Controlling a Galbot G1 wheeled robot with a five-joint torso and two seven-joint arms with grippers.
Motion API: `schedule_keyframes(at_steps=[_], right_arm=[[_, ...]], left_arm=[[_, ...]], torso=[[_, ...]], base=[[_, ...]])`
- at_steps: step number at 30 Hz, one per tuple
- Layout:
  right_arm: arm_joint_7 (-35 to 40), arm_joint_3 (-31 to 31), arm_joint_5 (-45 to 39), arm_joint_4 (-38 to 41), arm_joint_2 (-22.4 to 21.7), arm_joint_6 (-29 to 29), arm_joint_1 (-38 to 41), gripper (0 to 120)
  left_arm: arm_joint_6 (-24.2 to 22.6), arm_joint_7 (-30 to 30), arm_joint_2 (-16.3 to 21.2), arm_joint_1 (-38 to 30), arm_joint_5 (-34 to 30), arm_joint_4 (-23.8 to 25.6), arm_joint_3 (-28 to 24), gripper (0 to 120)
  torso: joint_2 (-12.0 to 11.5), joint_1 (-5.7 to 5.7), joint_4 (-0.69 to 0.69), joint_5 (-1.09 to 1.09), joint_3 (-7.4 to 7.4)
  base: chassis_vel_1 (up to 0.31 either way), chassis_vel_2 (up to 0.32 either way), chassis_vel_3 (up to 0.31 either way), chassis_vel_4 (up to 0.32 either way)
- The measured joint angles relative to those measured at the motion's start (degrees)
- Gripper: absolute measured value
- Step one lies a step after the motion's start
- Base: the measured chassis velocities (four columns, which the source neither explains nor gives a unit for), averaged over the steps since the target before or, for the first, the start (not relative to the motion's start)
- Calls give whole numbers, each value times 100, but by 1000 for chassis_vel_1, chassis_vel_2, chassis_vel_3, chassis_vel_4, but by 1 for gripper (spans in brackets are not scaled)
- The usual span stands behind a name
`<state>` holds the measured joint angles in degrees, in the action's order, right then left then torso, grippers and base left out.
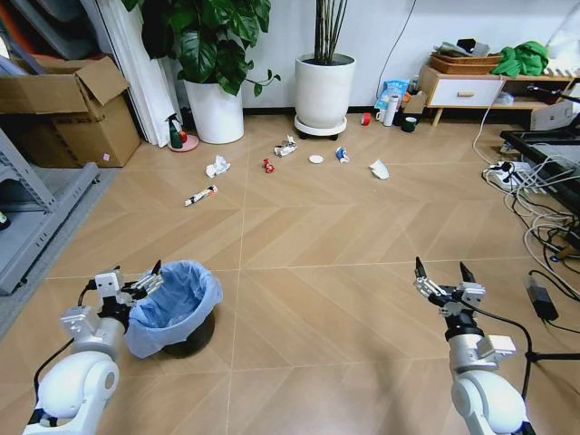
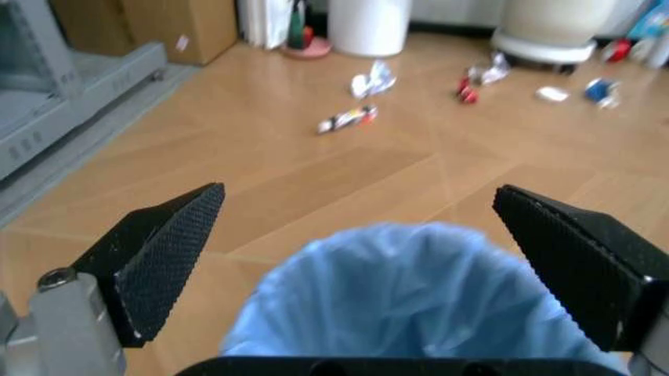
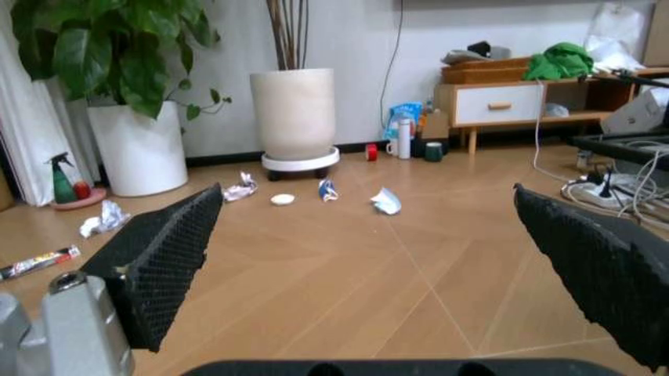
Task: Pick up the trash bin and place the garbage on the floor into it.
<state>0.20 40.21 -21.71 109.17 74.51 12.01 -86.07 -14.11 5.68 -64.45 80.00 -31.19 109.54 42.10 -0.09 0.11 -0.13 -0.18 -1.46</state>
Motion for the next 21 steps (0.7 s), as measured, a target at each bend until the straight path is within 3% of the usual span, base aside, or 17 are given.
schedule_keyframes(at_steps=[8, 21], right_arm=[[-38, -3, 38, 42, 29, 0, -90, 100], [-76, -72, 103, 63, 63, 22, -133, 100]], left_arm=[[-387, -45, 349, -241, -88, -749, 26, 98], [-940, -398, 671, -211, -336, -1013, -12, 94]], torso=[[0, 0, 0, 0, 0], [0, 0, 0, 0, 0]], base=[[0, 0, 0, 0], [0, 0, 0, 0]])
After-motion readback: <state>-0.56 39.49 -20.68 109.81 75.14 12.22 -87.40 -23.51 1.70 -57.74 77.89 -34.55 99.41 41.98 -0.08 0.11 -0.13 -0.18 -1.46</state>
